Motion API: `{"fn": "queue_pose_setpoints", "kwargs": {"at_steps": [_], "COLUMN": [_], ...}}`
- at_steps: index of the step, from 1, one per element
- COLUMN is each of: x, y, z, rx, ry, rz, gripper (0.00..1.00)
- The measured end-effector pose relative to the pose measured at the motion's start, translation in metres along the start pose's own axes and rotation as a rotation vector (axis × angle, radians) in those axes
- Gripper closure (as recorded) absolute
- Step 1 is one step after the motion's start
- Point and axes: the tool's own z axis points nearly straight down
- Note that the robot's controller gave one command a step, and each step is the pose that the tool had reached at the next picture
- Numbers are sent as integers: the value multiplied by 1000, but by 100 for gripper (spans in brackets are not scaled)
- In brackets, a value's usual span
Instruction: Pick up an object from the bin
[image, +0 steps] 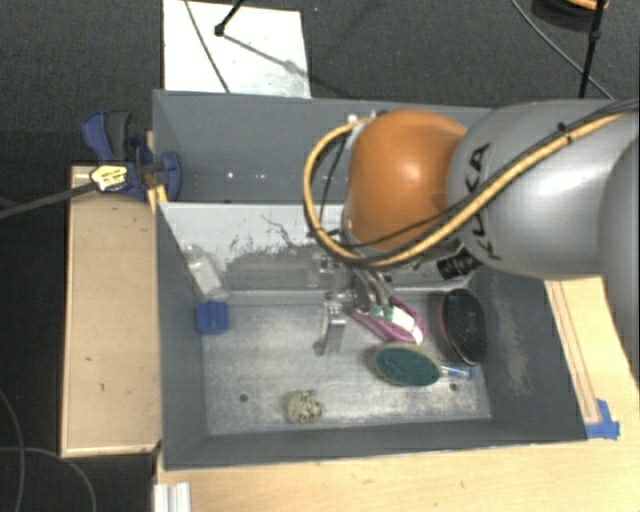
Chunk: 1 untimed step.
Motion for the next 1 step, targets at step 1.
{"fn": "queue_pose_setpoints", "kwargs": {"at_steps": [1], "x": [49], "y": [16], "z": [131], "rx": [3], "ry": [12], "rz": [-57], "gripper": [0]}}
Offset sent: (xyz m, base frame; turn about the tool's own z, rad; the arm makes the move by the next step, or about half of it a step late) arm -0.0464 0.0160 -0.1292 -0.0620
